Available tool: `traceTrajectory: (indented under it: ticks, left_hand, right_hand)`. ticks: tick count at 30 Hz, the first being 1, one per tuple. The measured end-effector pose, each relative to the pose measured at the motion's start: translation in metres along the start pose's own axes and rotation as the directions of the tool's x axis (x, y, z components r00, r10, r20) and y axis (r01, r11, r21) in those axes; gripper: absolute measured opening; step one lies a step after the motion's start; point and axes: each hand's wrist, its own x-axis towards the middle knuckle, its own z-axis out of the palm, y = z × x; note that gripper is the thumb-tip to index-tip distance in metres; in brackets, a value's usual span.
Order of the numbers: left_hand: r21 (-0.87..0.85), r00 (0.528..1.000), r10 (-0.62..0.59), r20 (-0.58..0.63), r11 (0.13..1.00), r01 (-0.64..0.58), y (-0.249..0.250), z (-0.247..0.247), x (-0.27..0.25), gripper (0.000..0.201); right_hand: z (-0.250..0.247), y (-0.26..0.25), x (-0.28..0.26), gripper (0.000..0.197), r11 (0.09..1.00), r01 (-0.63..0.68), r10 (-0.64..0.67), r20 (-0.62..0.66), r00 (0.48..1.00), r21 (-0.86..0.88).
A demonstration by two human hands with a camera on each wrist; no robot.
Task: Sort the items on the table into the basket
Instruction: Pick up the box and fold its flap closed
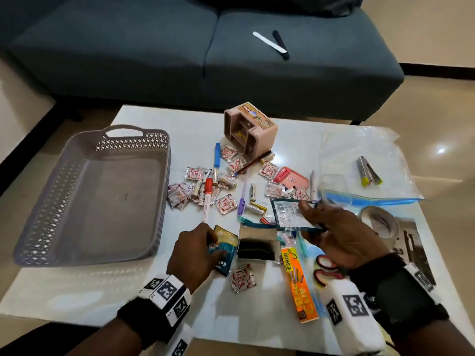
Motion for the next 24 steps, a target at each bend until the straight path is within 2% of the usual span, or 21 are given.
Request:
traceTrajectory:
  ticks: [1, 3, 5, 7, 10, 13, 15, 17, 21, 24]
  left_hand:
    - [0.035, 1.000, 0.005, 0.002, 0.999, -0.005, -0.001, -0.002, 0.001, 0.038]
    - [0.144, 0.998, 0.055, 0.007, 0.988, -0.055, -0.001, -0.008, 0.000, 0.048]
    - [0.223, 0.987, 0.149, 0.055, 0.962, -0.157, 0.002, -0.016, -0.001, 0.070]
    - [0.171, 0.958, 0.249, 0.145, 0.947, -0.272, 0.009, -0.028, 0.000, 0.093]
    - [-0.057, 0.898, 0.358, 0.256, 0.933, -0.355, 0.023, -0.041, 0.003, 0.109]
    - [-0.169, 0.866, 0.397, 0.305, 0.917, -0.361, 0.032, -0.042, 0.003, 0.098]
    - [-0.207, 0.859, 0.404, 0.314, 0.913, -0.353, 0.035, -0.040, 0.003, 0.090]
    - [-0.223, 0.859, 0.413, 0.302, 0.907, -0.358, 0.034, -0.037, 0.004, 0.085]
    - [-0.295, 0.861, 0.420, 0.288, 0.894, -0.337, 0.035, -0.034, 0.008, 0.080]
    - [-0.354, 0.862, 0.432, 0.266, 0.875, -0.330, 0.038, -0.037, 0.009, 0.076]
  right_hand:
    - [-0.001, -0.001, 0.000, 0.045, 1.000, -0.008, 0.008, 0.012, 1.000, -0.005]
    - [0.001, -0.004, -0.003, 0.036, 1.000, -0.006, 0.007, 0.031, 1.000, -0.002]
    - [0.004, -0.008, -0.008, 0.033, 0.999, 0.039, -0.039, 0.035, 0.999, 0.010]
    - [0.006, -0.014, -0.014, 0.031, 0.983, 0.183, -0.182, 0.028, 0.983, -0.027]
    - [0.014, -0.023, -0.028, 0.019, 0.889, 0.441, -0.429, 0.108, 0.897, -0.124]
    - [0.022, -0.027, -0.044, 0.021, 0.690, 0.630, -0.584, 0.240, 0.775, -0.356]
    - [0.029, -0.023, -0.053, 0.022, 0.492, 0.684, -0.612, 0.345, 0.712, -0.538]
    - [0.036, -0.017, -0.057, 0.022, 0.322, 0.708, -0.607, 0.437, 0.664, -0.629]
    - [0.038, -0.005, -0.047, 0.025, 0.094, 0.730, -0.575, 0.561, 0.595, -0.677]
    - [0.038, 0.002, -0.037, 0.029, -0.034, 0.715, -0.546, 0.612, 0.572, -0.698]
